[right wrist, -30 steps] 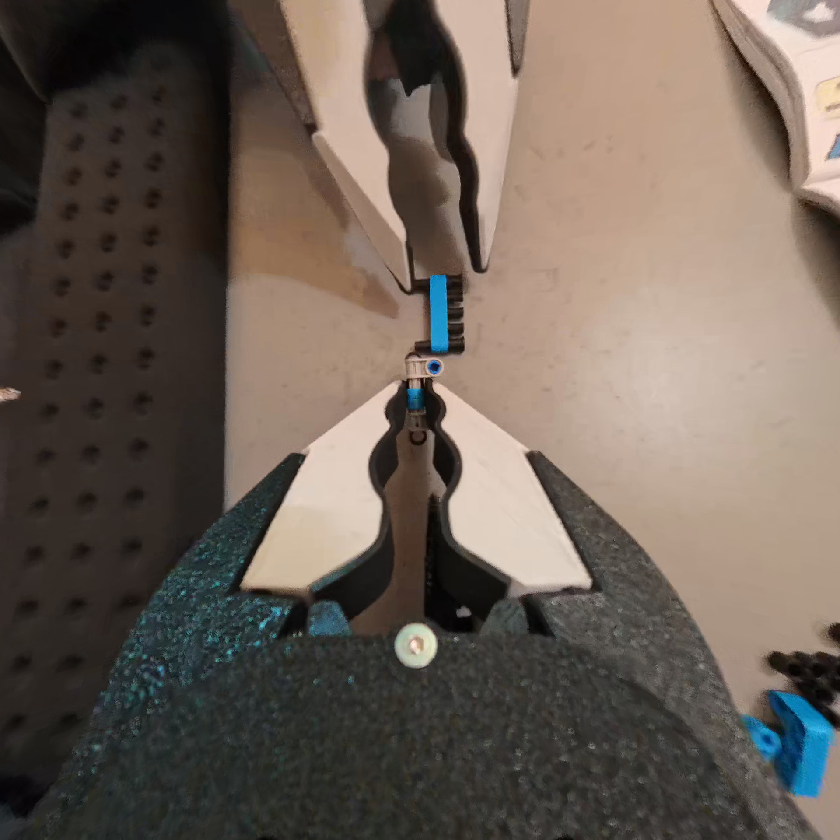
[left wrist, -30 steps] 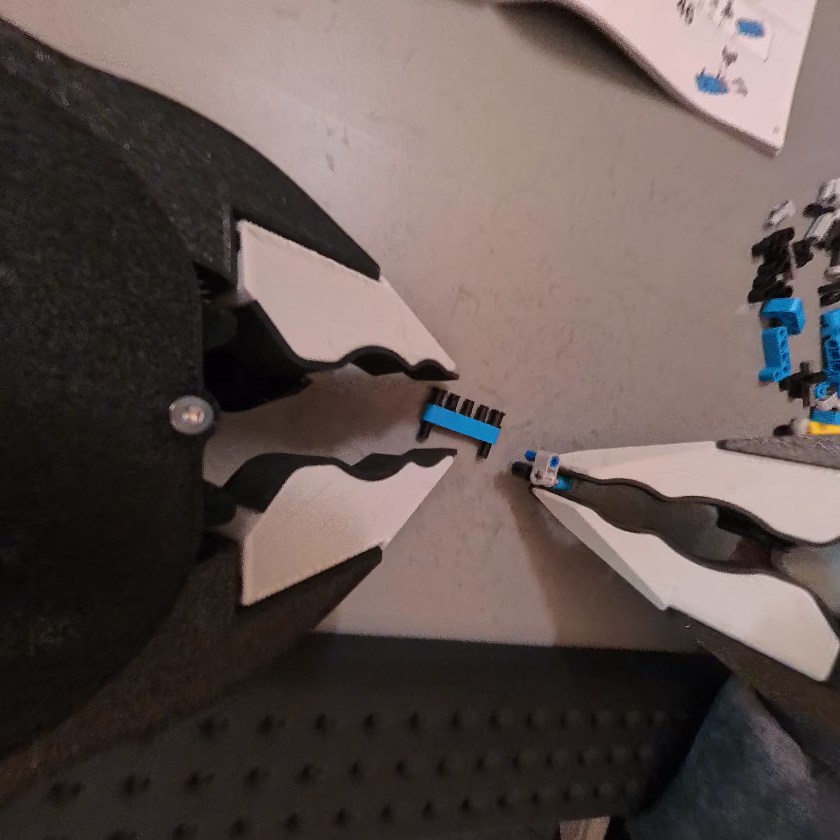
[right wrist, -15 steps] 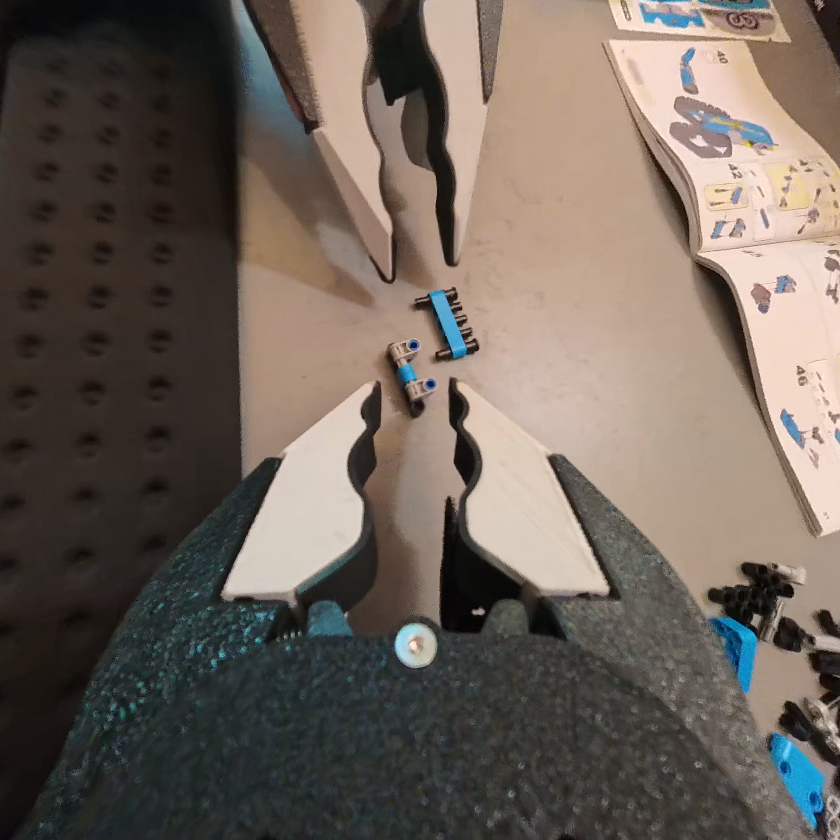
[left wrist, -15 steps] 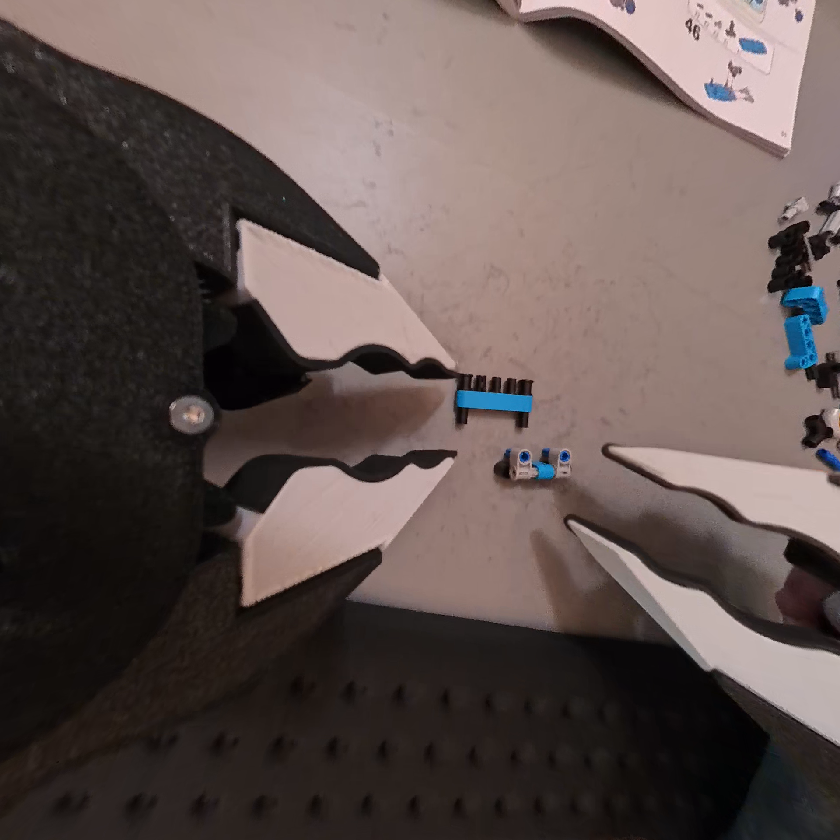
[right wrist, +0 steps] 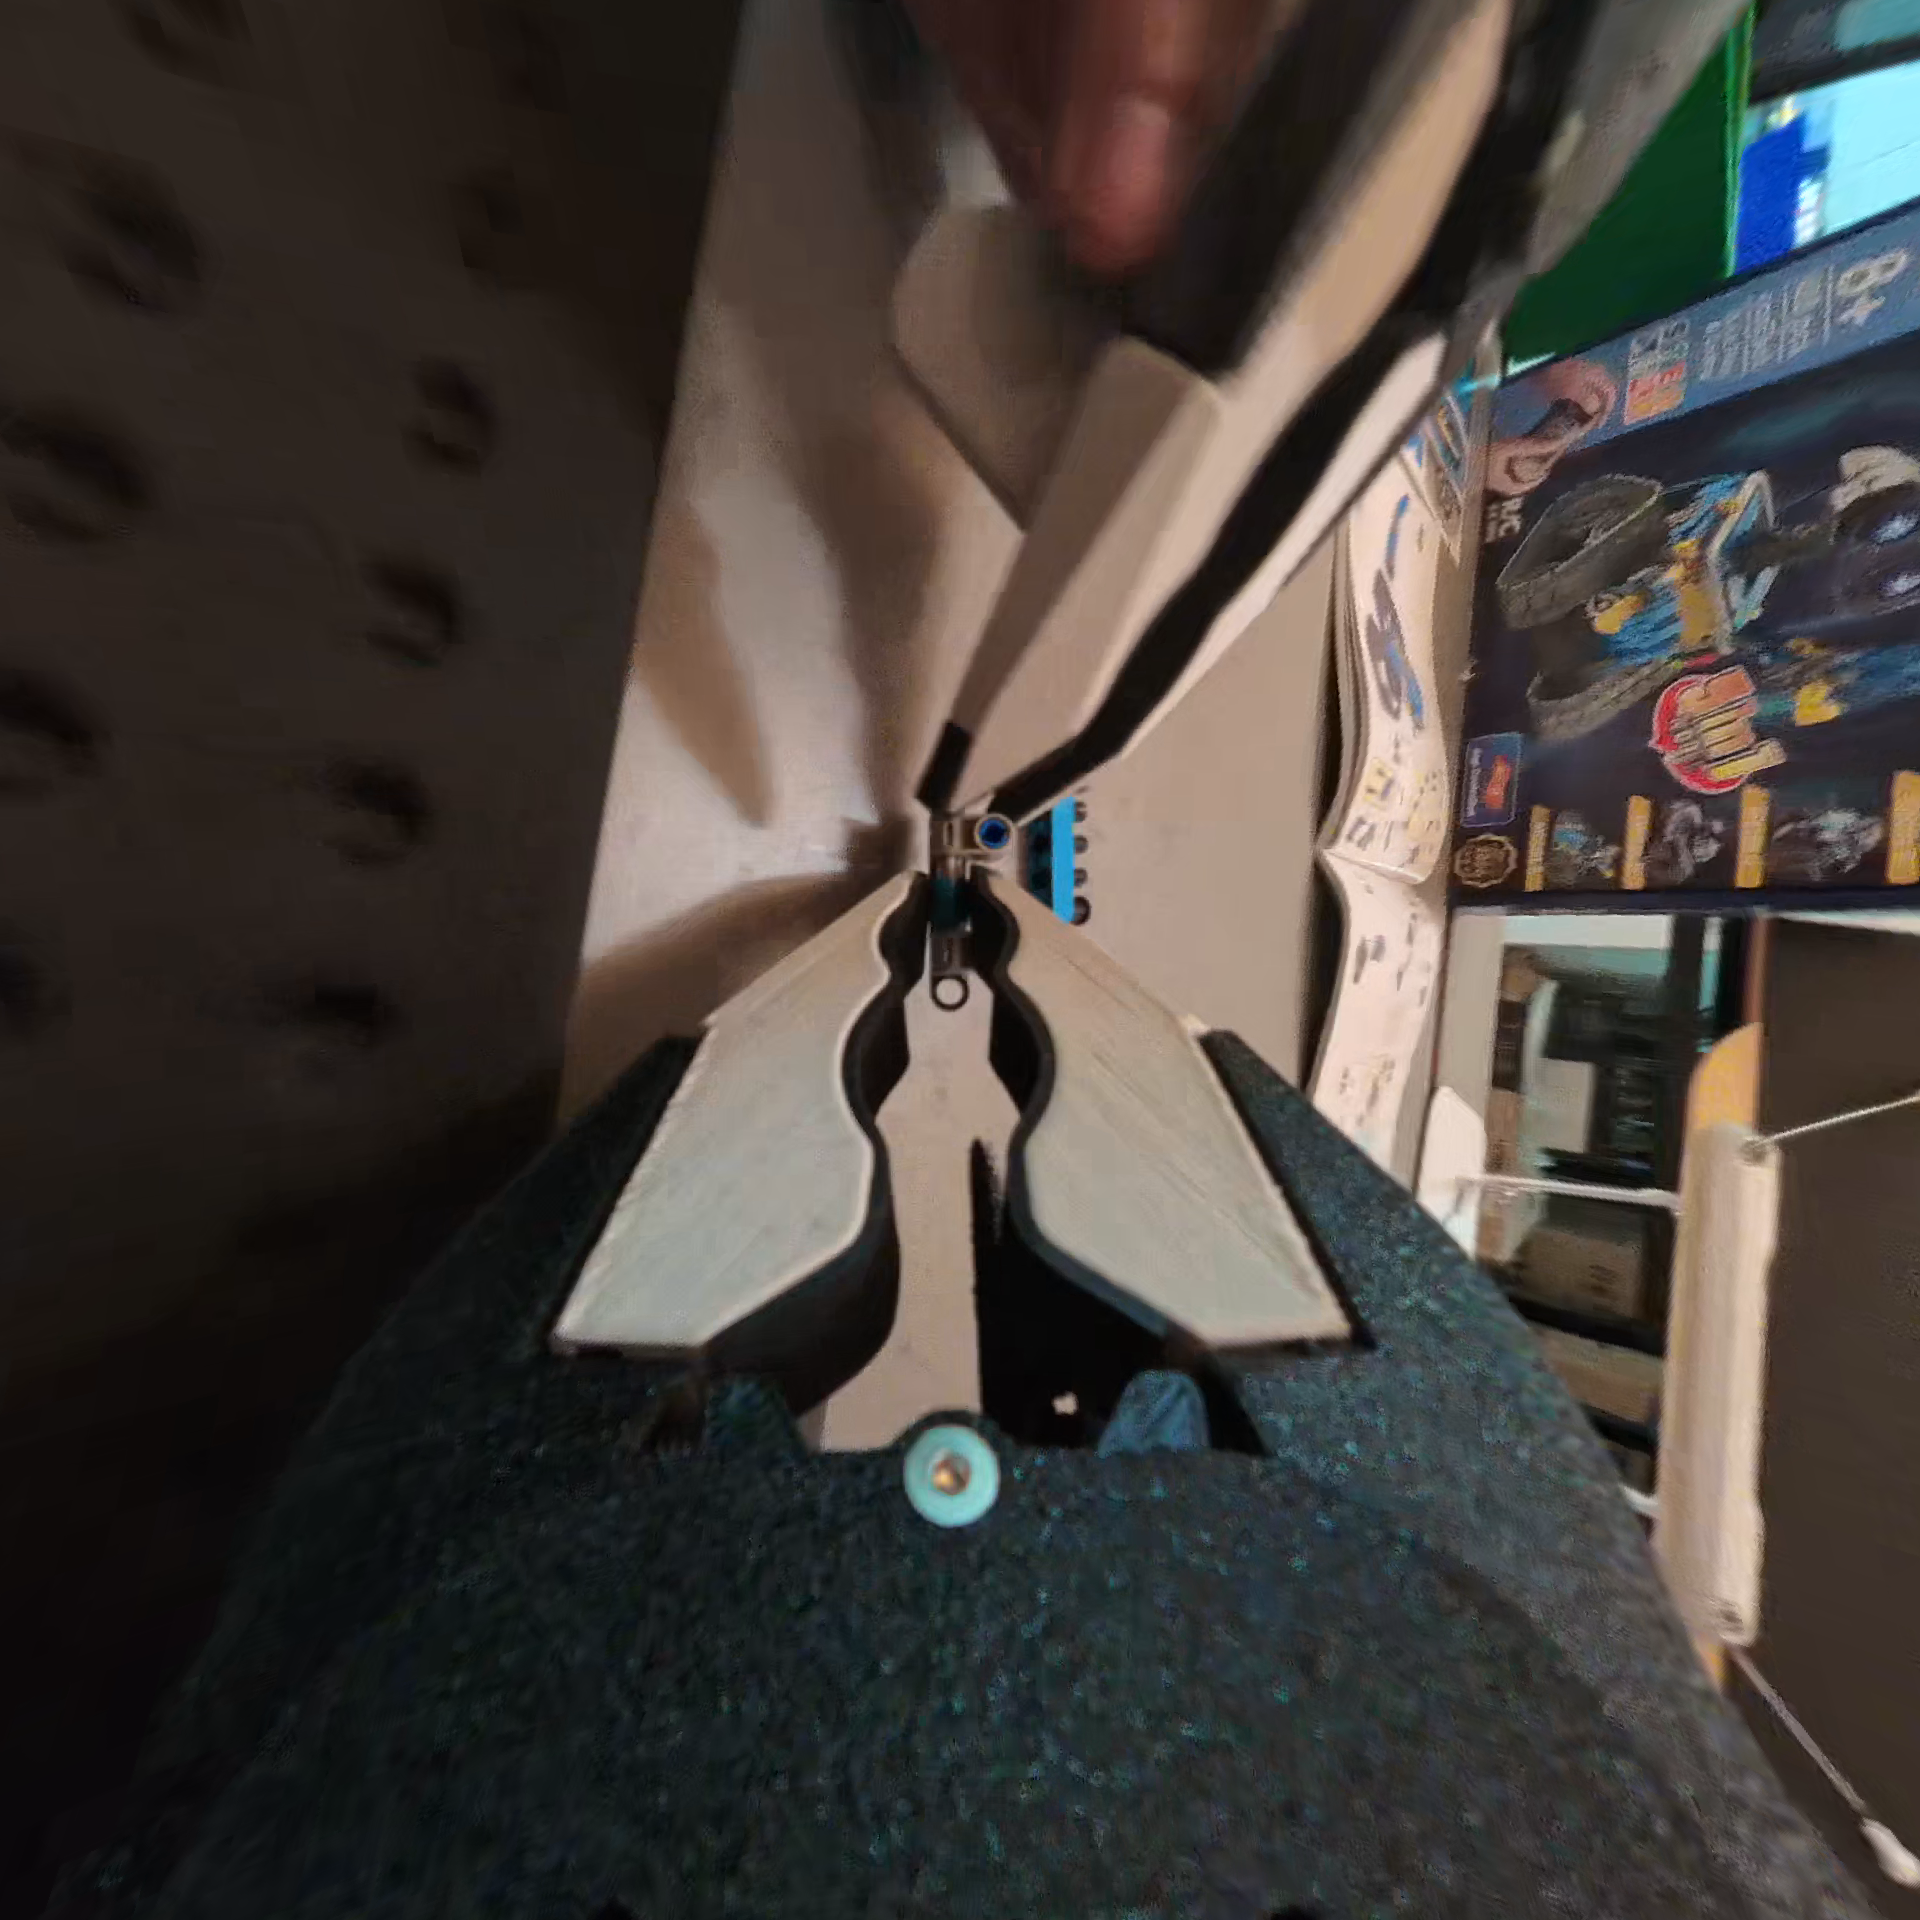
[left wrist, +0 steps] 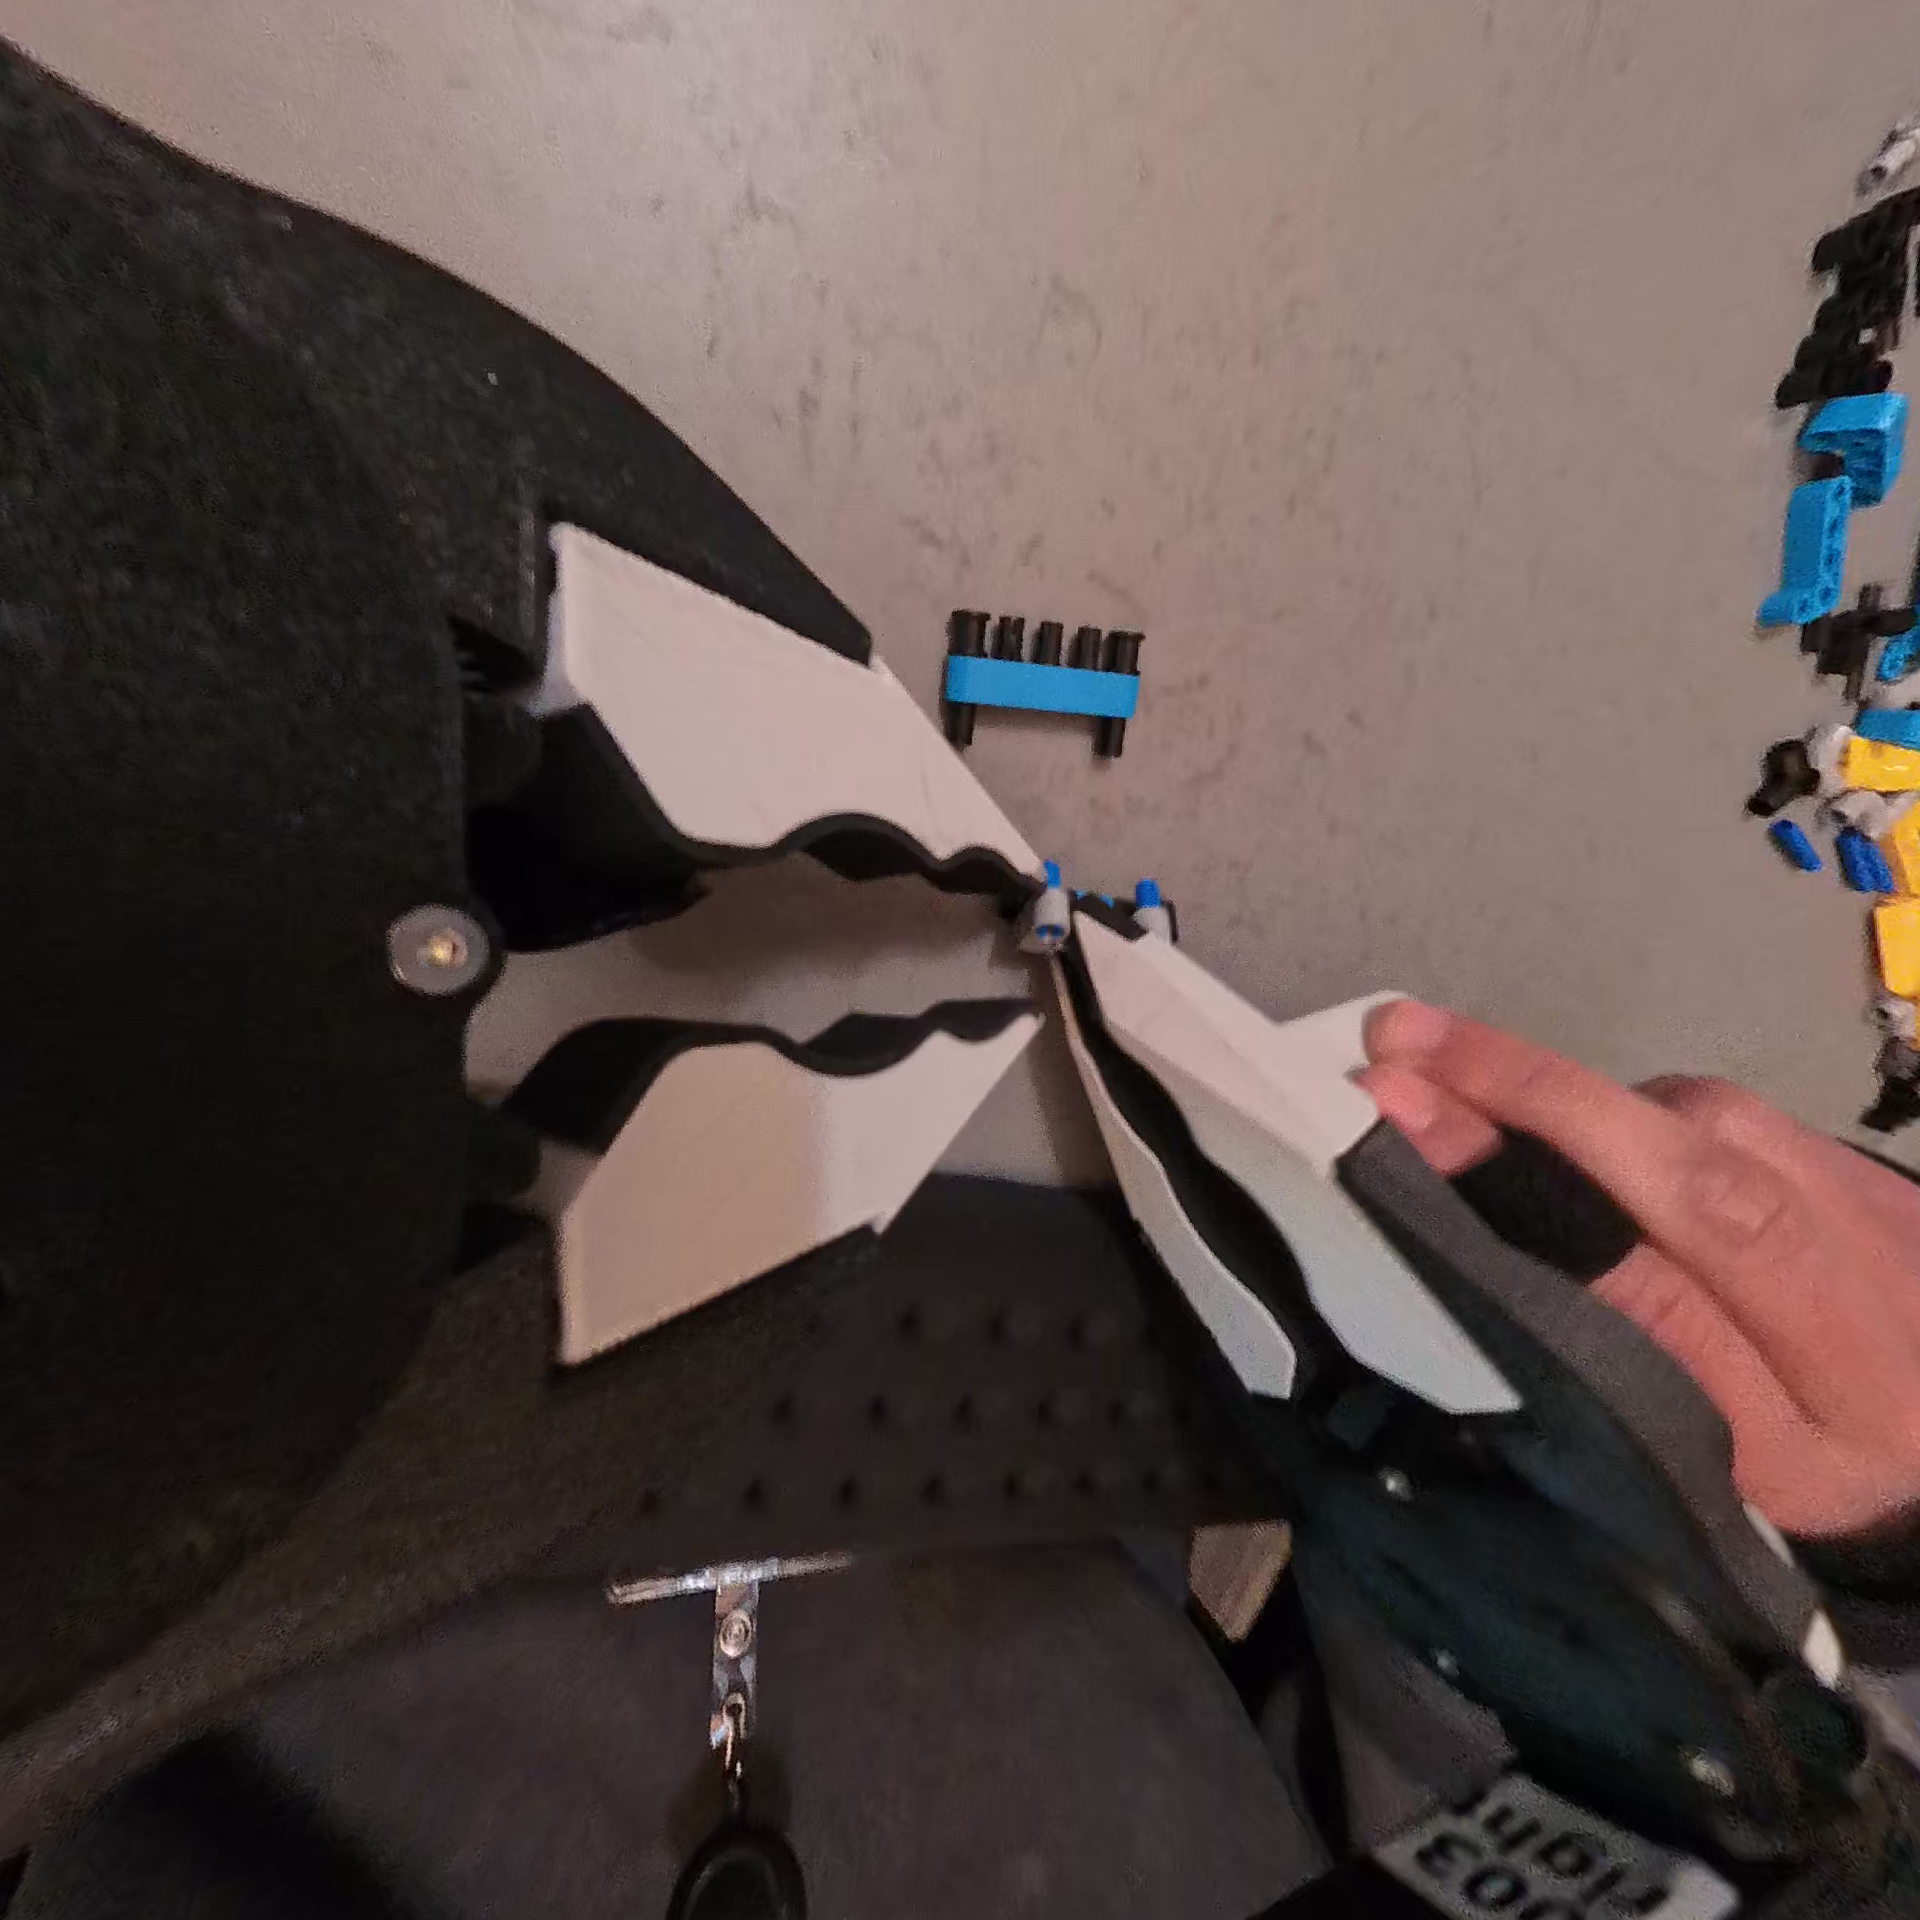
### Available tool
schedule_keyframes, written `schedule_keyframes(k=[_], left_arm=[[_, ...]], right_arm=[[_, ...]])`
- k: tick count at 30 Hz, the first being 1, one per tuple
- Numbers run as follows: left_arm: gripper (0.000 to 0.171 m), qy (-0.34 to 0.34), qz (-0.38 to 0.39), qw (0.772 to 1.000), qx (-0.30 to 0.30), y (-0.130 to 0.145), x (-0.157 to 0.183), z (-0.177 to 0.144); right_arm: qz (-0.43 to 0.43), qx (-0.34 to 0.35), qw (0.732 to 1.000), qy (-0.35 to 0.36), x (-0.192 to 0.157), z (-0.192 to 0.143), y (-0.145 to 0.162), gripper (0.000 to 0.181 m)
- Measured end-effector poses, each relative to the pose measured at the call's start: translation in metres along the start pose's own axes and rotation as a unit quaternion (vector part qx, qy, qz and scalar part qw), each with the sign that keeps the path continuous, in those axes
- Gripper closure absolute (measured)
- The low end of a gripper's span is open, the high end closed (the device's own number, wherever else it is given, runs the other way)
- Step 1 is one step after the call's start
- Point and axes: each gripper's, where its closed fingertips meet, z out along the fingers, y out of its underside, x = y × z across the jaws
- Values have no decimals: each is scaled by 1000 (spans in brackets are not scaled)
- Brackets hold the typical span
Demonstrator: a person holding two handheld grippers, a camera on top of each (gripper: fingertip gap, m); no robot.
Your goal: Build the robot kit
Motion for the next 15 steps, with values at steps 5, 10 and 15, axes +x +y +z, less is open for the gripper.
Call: schedule_keyframes(k=[5,10,15], left_arm=[[165,-21,29,999,-5,1,-5,2],[171,-96,110,989,-26,7,-9,-5],[171,-123,157,979,-52,16,-3,-9]], right_arm=[[26,13,1000,-11,-5,2,-1,174],[119,65,989,-53,-8,-6,-10,152],[281,119,940,-152,2,-27,-4,148]])
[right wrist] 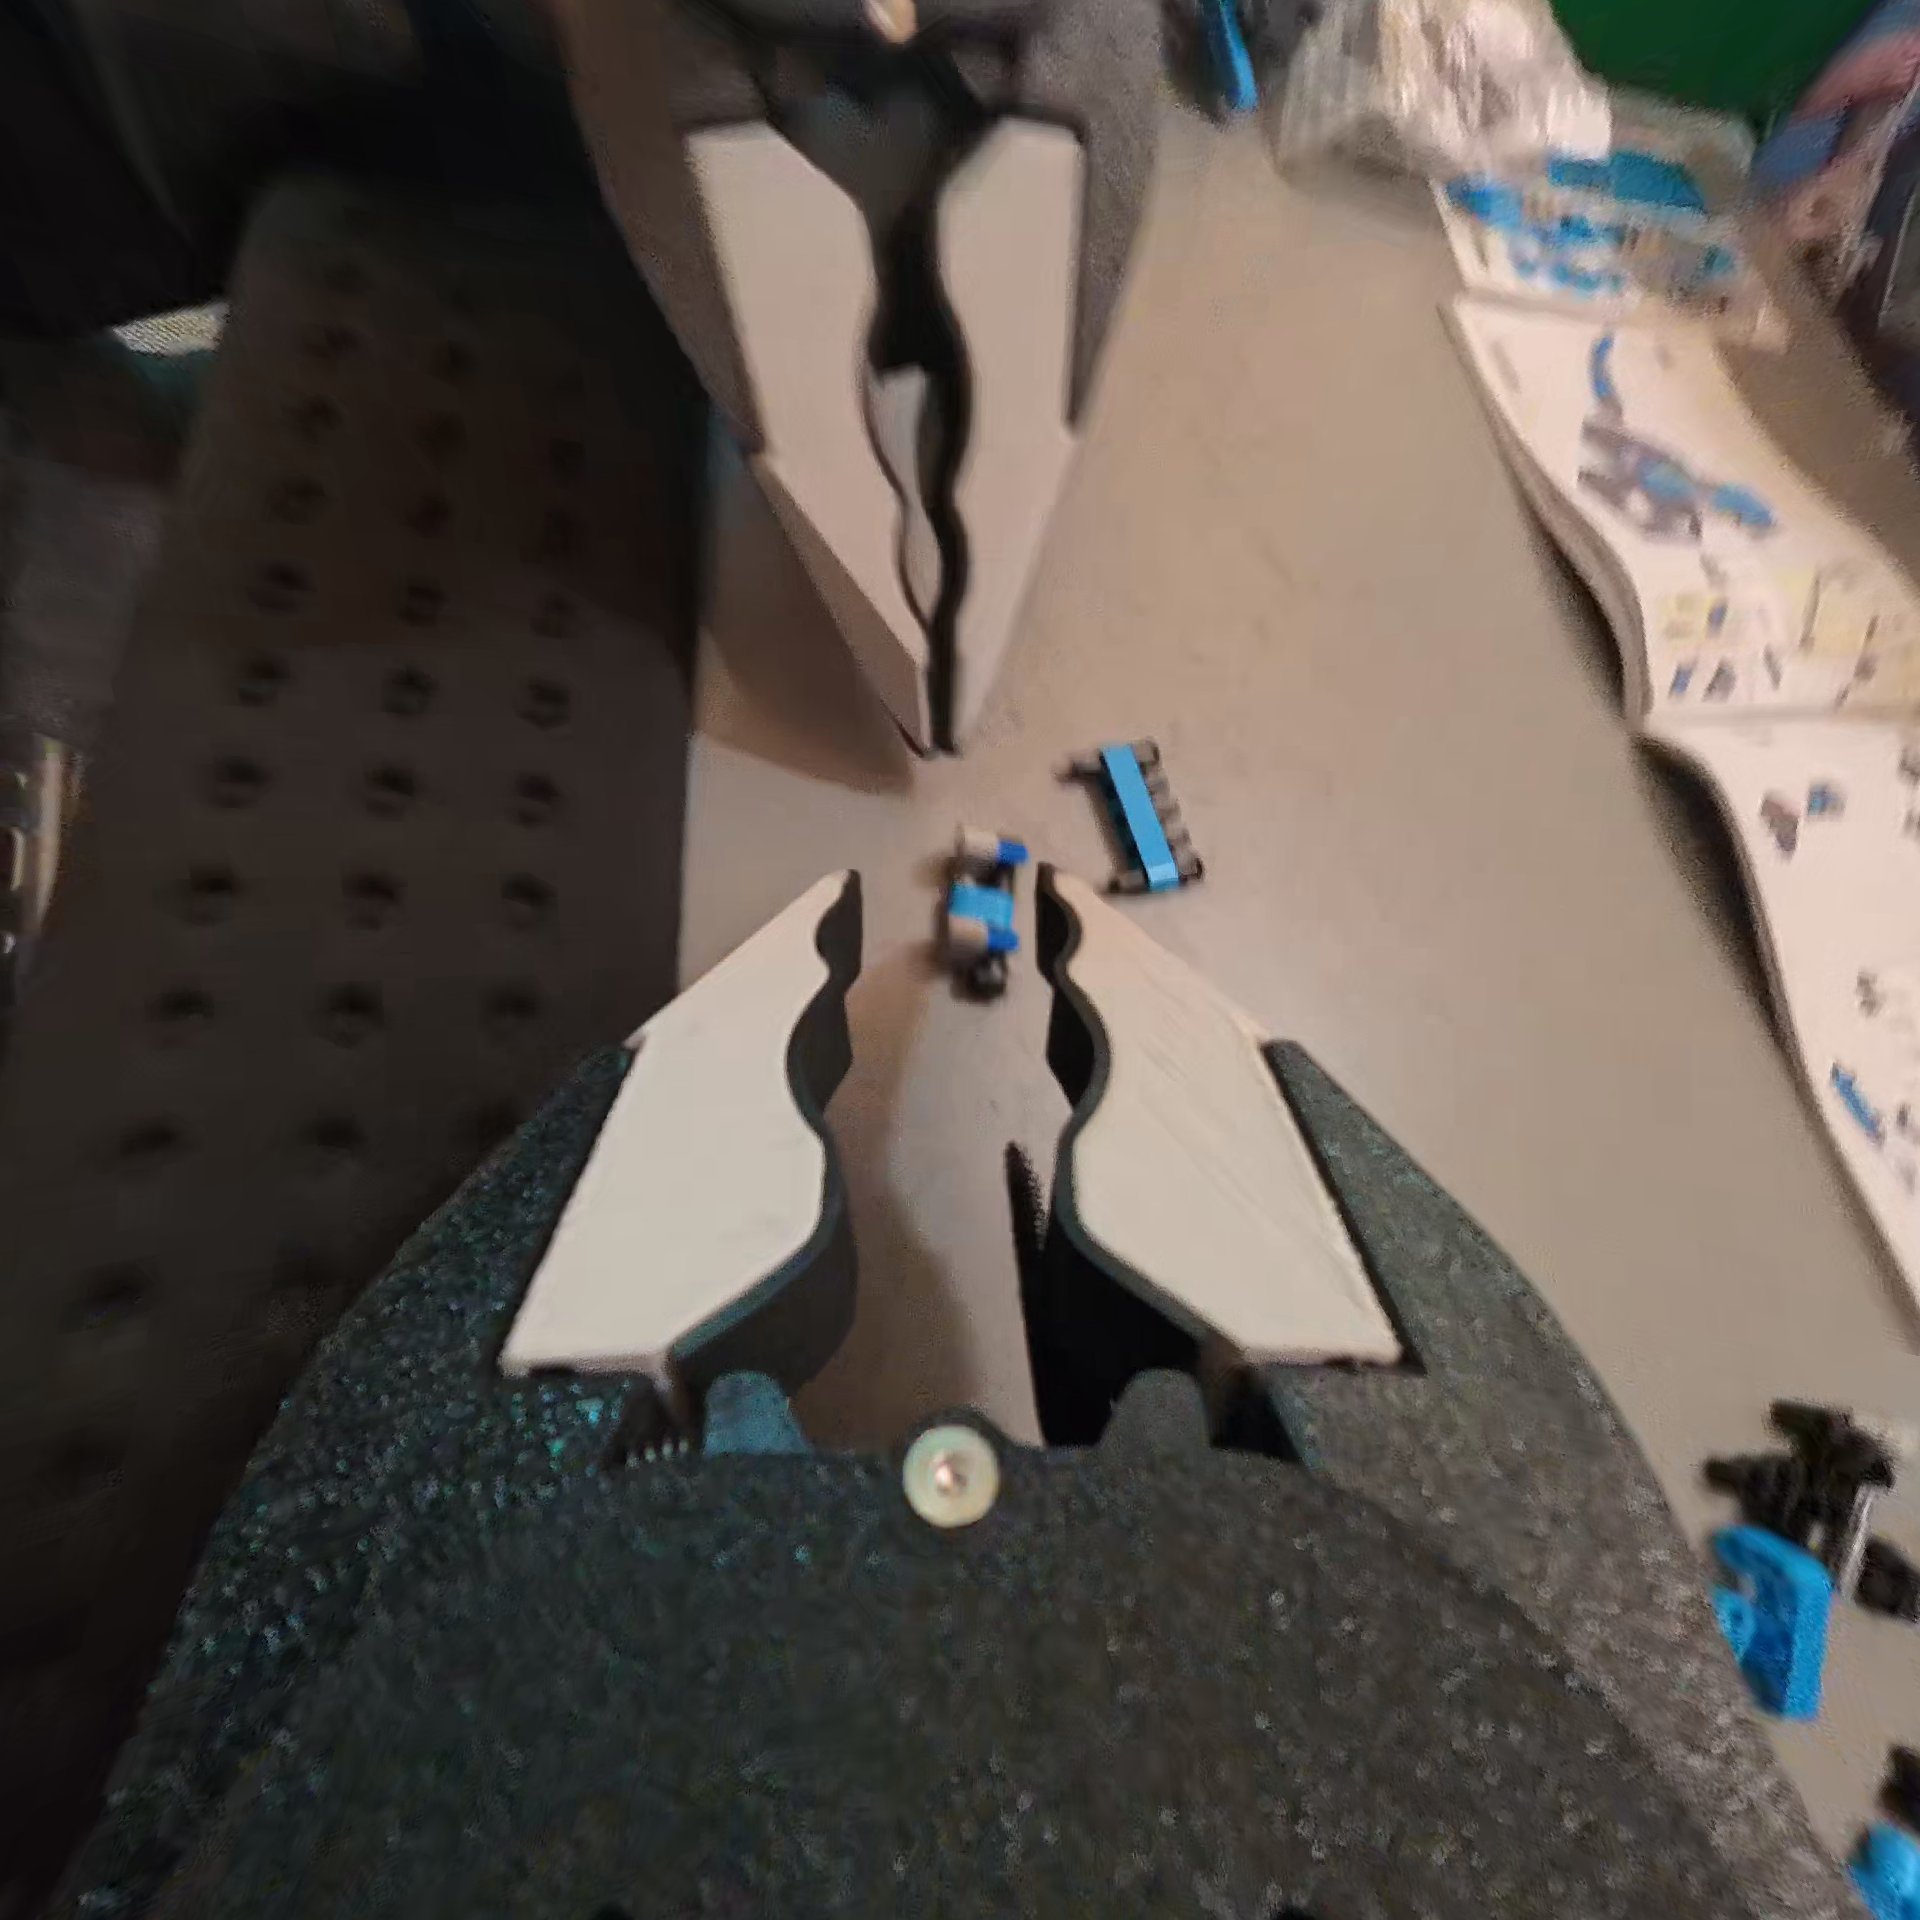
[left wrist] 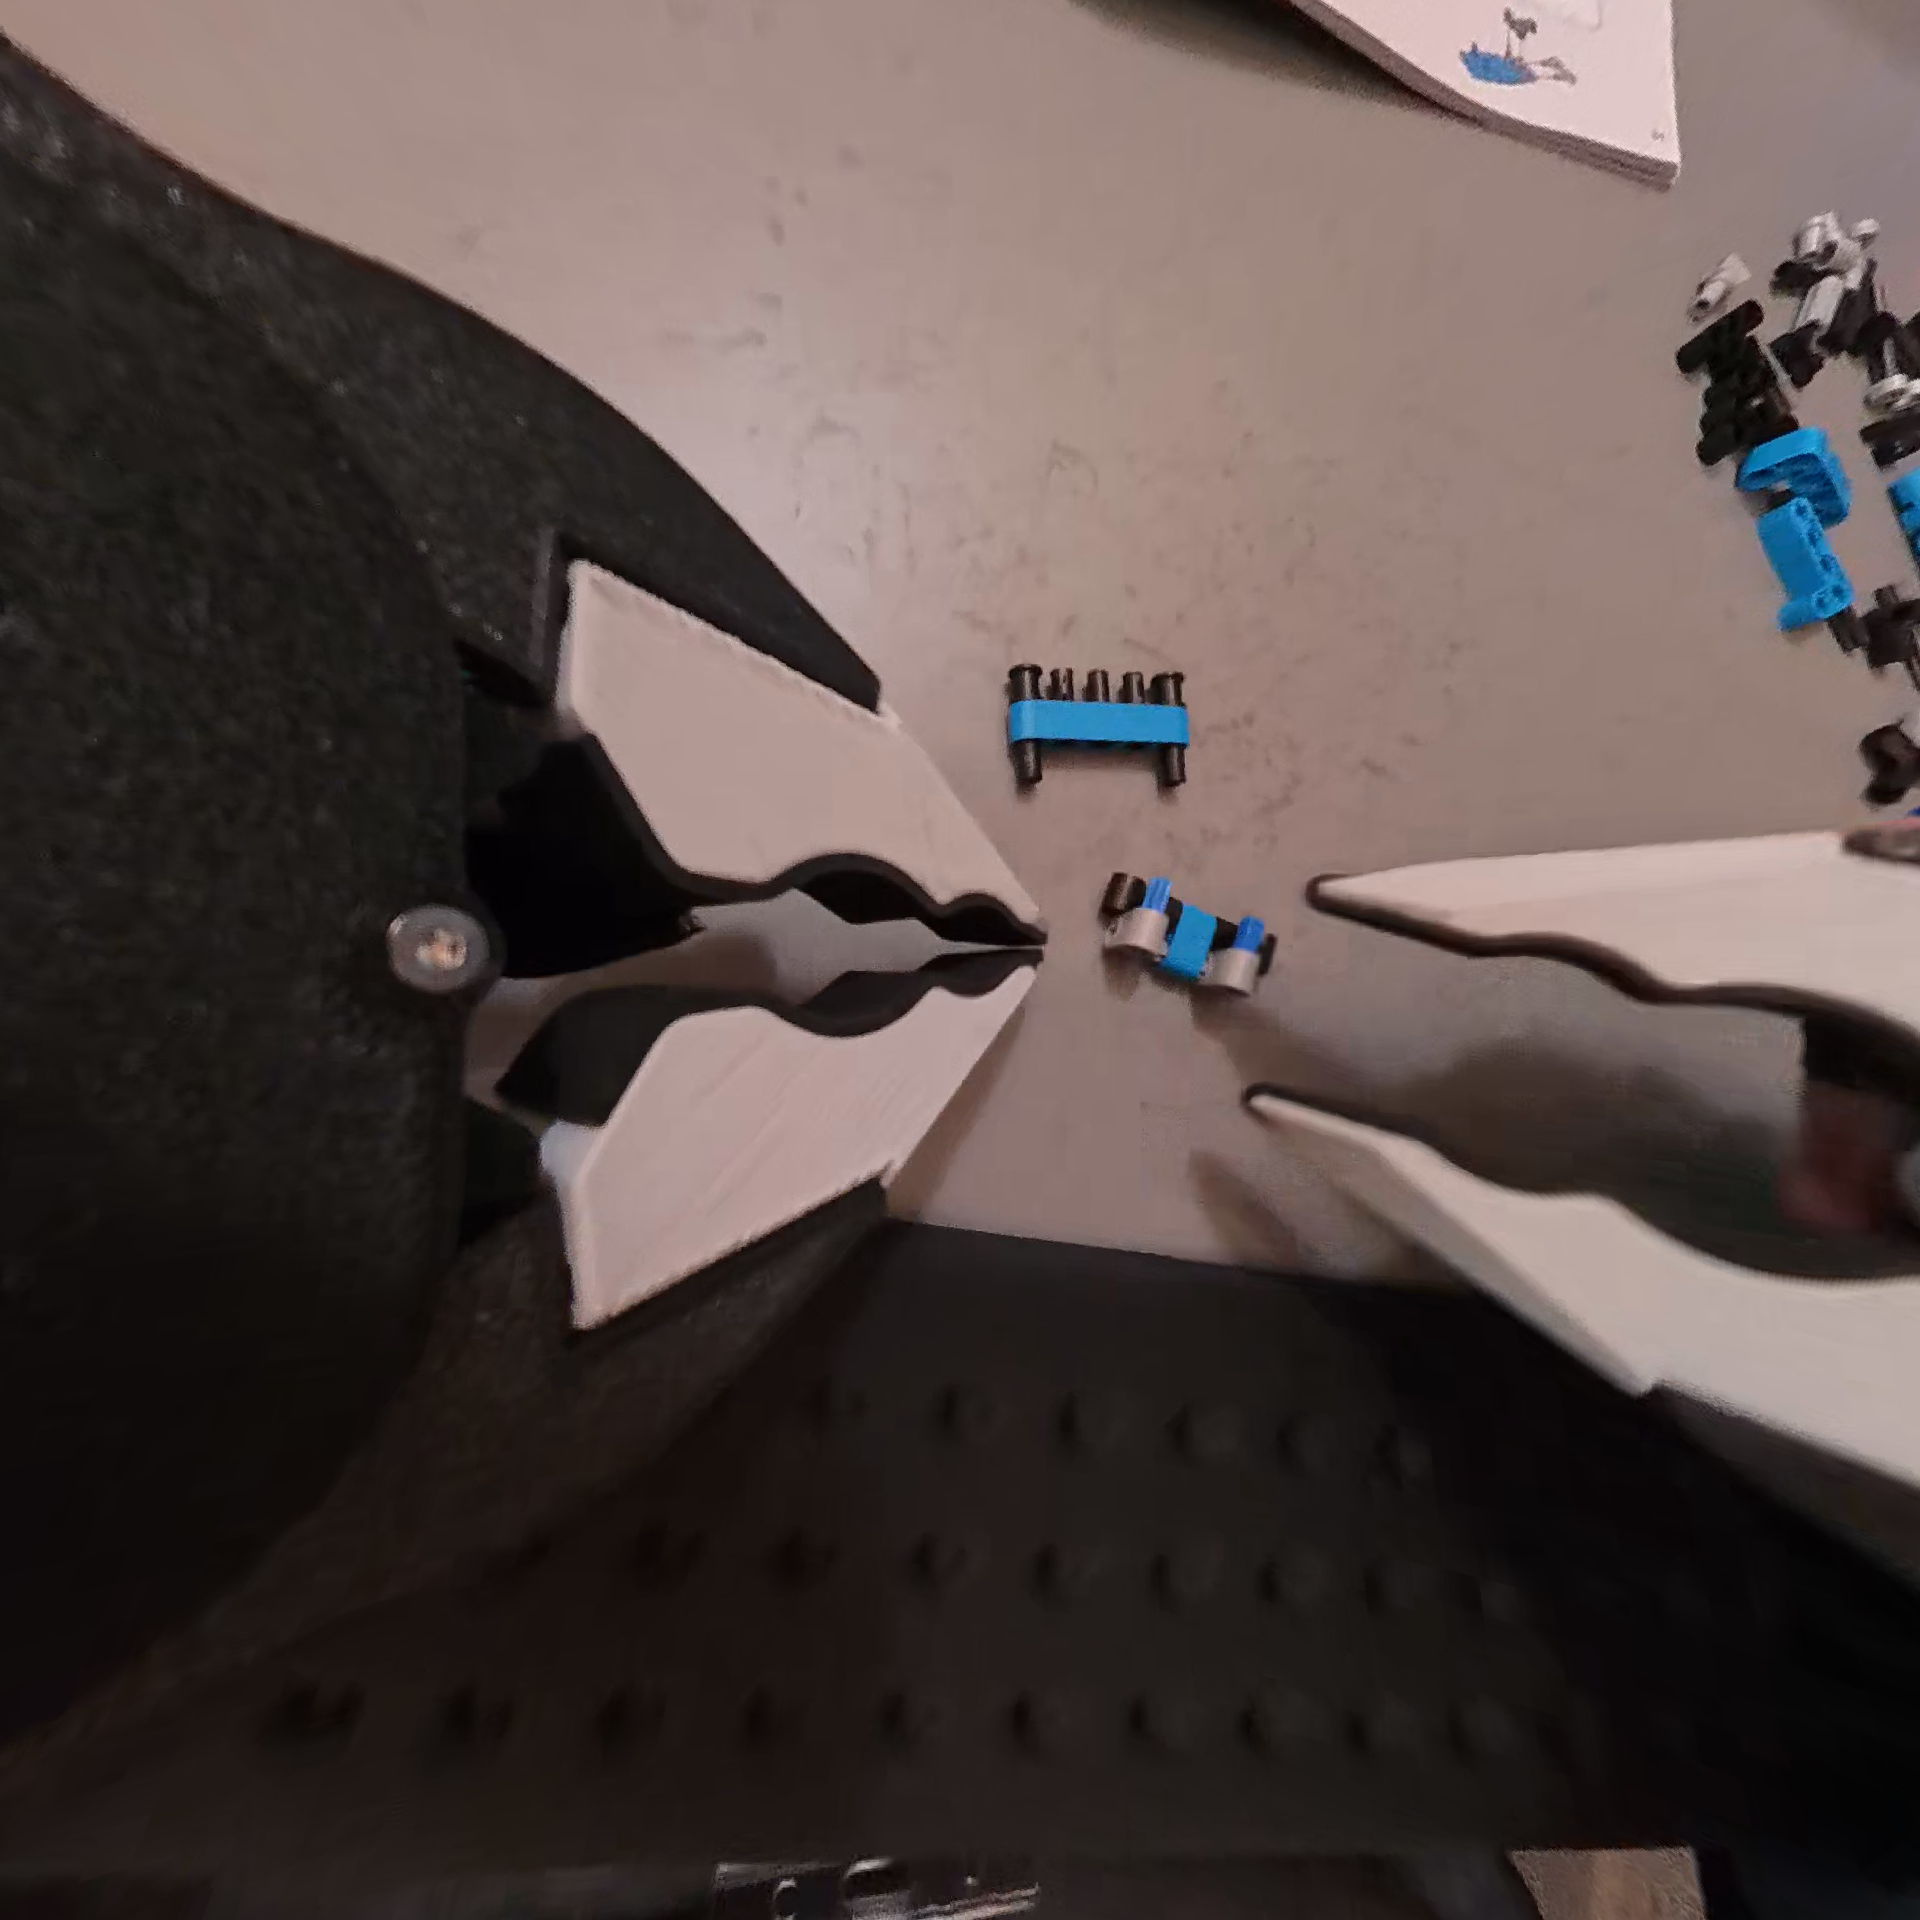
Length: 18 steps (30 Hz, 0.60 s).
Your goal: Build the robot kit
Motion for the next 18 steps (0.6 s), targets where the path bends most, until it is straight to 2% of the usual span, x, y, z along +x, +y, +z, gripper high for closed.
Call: schedule_keyframes(k=[4,10,15,18], left_arm=[[165,6,-17,1000,6,1,-9,2],[161,37,-14,999,11,1,-8,9],[154,30,-39,999,21,13,-19,-10],[146,25,-68,997,34,14,-29,-19]], right_arm=[[56,-46,997,-20,11,-5,32,152],[39,-52,997,-39,10,9,32,175],[0,-67,994,-90,17,15,30,176],[-1,-60,991,-117,24,14,24,161]])
